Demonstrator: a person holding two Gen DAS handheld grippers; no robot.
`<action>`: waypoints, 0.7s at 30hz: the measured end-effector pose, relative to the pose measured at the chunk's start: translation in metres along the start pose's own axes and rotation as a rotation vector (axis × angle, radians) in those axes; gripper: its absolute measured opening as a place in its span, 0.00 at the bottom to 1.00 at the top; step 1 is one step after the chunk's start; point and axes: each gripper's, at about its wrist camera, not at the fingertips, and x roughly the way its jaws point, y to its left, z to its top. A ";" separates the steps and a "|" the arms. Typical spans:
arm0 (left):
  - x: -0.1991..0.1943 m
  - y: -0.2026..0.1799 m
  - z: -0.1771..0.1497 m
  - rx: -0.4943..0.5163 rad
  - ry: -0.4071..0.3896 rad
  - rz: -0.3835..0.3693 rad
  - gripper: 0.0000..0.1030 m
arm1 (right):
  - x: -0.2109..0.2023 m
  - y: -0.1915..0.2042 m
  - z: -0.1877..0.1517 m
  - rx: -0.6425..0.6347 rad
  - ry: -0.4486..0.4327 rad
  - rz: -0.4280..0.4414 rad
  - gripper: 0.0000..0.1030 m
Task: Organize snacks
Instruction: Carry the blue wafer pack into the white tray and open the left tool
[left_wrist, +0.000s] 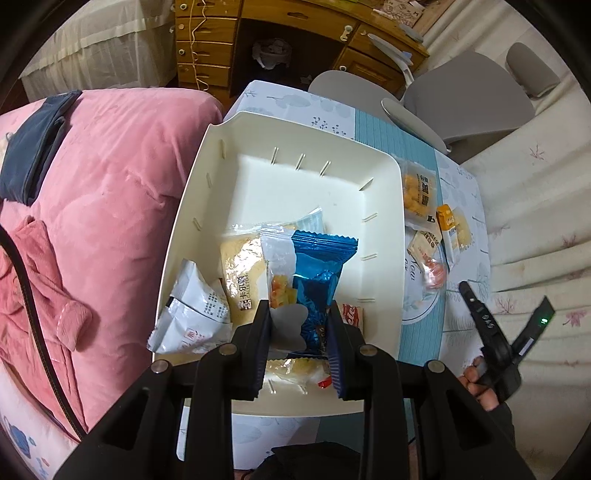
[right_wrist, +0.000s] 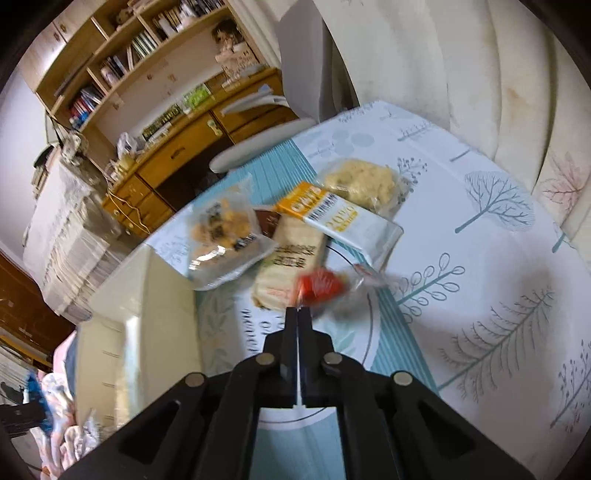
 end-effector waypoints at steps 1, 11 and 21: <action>0.000 0.001 0.000 0.005 0.001 -0.003 0.25 | -0.007 0.004 -0.001 -0.006 -0.015 0.008 0.00; 0.006 0.010 -0.006 0.035 0.023 0.000 0.27 | -0.040 0.026 -0.001 -0.018 -0.041 0.041 0.00; 0.003 0.011 -0.009 0.084 -0.020 -0.012 0.55 | -0.015 0.007 -0.007 0.153 0.135 0.012 0.00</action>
